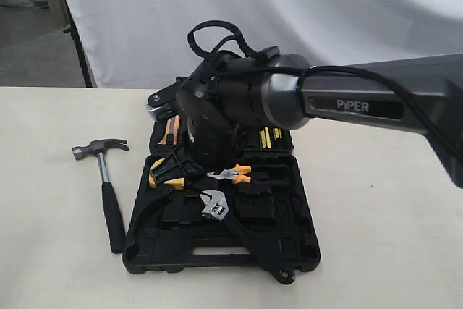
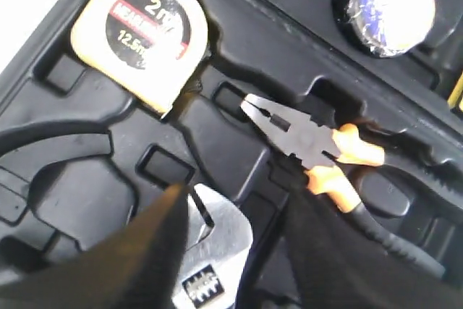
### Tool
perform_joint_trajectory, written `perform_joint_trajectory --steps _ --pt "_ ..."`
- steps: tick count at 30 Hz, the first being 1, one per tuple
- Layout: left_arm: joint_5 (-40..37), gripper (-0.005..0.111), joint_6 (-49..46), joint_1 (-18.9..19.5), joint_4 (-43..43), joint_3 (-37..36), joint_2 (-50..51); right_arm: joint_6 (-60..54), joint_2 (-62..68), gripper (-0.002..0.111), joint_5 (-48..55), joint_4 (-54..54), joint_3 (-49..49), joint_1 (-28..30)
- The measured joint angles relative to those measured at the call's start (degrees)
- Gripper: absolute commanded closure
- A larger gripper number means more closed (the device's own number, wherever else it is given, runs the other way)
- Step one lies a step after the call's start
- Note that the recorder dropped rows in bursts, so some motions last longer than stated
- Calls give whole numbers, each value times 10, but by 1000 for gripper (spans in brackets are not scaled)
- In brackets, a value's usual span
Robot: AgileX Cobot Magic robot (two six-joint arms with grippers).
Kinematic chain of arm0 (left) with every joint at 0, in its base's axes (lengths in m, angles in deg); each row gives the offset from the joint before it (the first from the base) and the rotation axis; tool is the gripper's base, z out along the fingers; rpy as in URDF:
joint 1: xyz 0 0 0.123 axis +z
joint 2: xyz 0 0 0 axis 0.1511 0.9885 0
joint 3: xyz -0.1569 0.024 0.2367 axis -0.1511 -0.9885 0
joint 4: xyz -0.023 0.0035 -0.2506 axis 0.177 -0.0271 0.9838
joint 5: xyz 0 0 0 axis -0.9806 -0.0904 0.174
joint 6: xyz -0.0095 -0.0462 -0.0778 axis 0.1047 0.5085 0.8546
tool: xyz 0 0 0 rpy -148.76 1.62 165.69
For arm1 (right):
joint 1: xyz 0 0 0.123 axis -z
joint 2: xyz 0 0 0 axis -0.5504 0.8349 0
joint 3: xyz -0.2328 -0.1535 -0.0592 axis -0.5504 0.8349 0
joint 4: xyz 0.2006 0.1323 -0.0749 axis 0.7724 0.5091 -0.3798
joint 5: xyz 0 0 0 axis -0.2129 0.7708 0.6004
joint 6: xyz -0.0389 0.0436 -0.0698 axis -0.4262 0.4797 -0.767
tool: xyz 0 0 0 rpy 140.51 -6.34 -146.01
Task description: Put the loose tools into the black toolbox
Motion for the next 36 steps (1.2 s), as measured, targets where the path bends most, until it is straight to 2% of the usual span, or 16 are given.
perform_joint_trajectory --steps 5,13,14,20,26,36 --pt "0 106 0 0 0 0 0 16 8 51 9 8 -1 -2" --pt "0 106 0 0 0 0 0 102 63 52 17 15 -1 -3" --pt "0 106 0 0 0 0 0 104 66 55 17 17 -3 -2" --pt "0 106 0 0 0 0 0 107 68 108 13 17 -3 -1" --pt "0 106 0 0 0 0 0 79 68 109 26 19 -13 -1" --pt "0 106 0 0 0 0 0 -98 72 109 36 21 -36 -1"
